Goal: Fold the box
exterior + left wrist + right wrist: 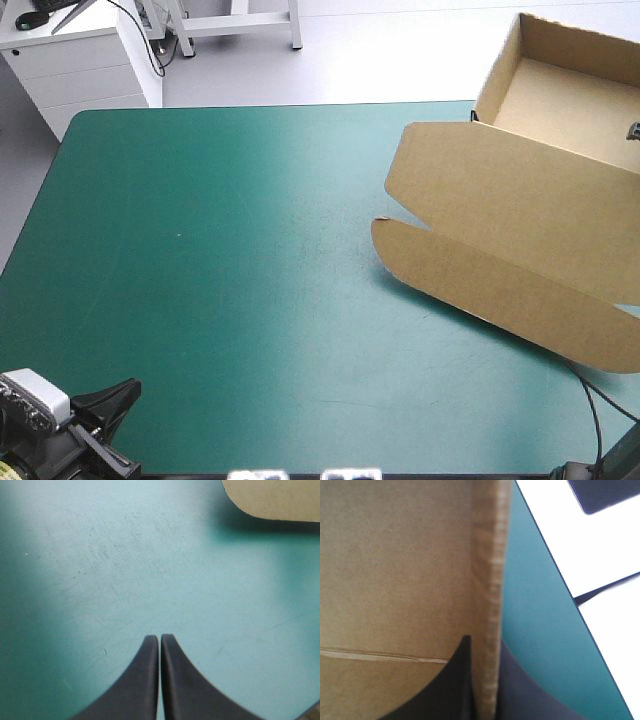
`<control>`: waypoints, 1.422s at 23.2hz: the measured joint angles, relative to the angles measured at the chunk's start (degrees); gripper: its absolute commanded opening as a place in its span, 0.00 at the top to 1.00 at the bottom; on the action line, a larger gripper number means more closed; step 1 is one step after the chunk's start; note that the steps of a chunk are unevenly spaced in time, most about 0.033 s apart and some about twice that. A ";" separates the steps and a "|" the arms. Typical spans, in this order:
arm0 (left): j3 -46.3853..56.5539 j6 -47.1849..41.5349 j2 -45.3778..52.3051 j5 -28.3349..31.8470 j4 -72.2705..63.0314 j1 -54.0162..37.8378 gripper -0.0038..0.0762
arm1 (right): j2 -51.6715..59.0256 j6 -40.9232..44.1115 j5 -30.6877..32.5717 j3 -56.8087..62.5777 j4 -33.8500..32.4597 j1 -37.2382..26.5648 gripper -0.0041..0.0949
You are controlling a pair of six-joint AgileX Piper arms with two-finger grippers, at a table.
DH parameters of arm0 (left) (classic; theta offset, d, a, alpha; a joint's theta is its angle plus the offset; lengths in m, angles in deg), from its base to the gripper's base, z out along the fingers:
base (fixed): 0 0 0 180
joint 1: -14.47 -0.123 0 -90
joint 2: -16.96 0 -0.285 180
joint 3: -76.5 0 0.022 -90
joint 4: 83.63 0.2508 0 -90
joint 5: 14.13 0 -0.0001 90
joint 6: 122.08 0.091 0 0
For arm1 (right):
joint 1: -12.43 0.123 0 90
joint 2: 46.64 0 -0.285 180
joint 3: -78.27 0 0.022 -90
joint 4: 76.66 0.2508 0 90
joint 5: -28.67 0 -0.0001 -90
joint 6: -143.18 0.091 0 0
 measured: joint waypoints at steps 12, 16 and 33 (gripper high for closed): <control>0.00 0.00 0.00 -0.11 1.94 0.00 0.96 | -12.57 -1.77 -0.76 0.34 -1.07 -0.92 0.98; 0.00 0.00 0.00 -0.11 2.00 0.00 0.96 | -15.66 -1.77 -0.57 0.47 -1.11 -0.92 0.97; 0.00 0.00 0.00 -1.68 1.89 0.00 0.96 | -16.25 -8.04 -0.57 0.84 3.38 -1.16 0.30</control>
